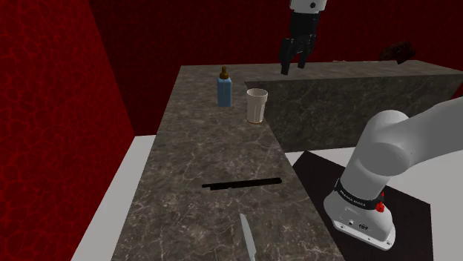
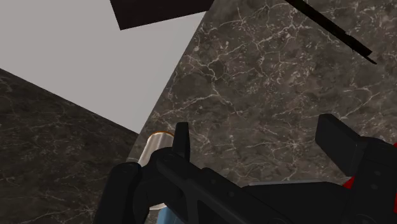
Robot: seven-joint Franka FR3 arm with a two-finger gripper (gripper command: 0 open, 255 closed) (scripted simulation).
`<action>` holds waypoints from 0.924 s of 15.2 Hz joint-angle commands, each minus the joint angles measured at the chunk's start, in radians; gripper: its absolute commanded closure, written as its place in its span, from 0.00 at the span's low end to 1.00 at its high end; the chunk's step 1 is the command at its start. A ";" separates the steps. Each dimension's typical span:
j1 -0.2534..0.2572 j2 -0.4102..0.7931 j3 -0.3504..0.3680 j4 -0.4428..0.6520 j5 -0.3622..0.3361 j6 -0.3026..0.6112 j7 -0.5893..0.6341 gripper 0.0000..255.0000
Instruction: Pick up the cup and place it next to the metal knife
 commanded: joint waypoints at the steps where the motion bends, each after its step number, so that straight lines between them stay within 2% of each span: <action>1: 0.000 0.000 0.000 0.000 0.000 0.000 0.000 0.00; 7: -0.021 0.156 -0.054 -0.018 -0.039 0.173 -0.049 0.00; 14: -0.042 0.377 -0.113 0.023 -0.065 0.355 -0.103 0.00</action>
